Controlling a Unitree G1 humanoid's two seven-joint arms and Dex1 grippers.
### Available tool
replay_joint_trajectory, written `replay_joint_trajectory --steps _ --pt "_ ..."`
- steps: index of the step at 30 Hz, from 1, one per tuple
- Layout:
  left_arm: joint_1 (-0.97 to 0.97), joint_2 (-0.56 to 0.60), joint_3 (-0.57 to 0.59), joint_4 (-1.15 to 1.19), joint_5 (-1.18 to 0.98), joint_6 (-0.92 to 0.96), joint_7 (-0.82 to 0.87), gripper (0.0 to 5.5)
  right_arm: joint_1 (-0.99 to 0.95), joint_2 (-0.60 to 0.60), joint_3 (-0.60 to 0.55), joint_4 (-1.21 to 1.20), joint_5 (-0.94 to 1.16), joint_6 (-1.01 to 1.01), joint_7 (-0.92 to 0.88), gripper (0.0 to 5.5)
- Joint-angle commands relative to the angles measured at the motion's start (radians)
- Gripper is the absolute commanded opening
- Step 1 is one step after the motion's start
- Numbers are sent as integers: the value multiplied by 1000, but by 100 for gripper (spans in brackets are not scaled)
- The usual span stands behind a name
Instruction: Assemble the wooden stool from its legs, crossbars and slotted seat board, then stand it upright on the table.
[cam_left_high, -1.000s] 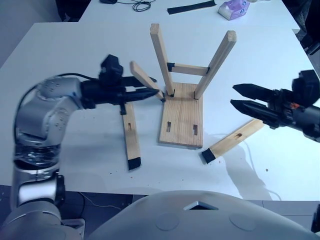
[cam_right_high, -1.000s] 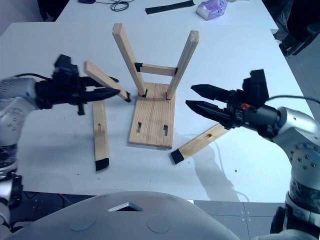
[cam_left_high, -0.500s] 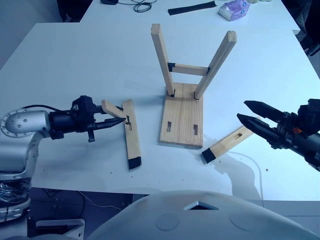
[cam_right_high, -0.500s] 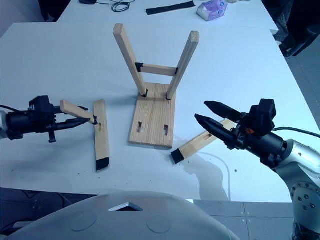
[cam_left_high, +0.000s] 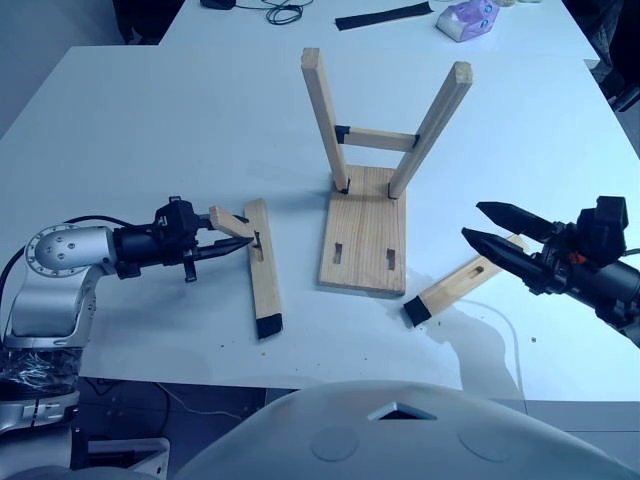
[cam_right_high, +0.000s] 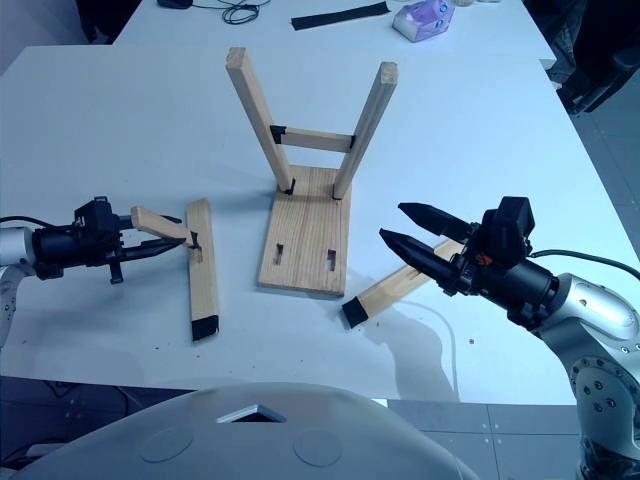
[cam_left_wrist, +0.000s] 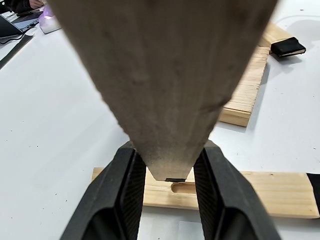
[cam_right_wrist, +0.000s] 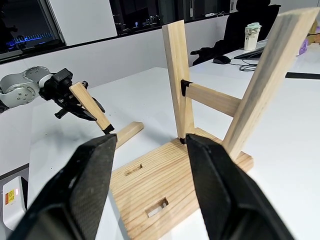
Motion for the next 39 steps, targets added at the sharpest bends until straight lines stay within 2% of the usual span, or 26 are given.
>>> replay_joint_trajectory --steps 1,21,39 --pt "12 12 -2 -7 -4 -6 -12 131 11 -5 12 -9 -13 -14 -7 253" --pt "81 0 -29 10 33 -53 -3 131 -14 -28 52 -9 -15 -10 -38 253" --pt "-7 -8 -66 65 33 -53 15 131 -5 -34 70 -23 -17 -14 -61 253"
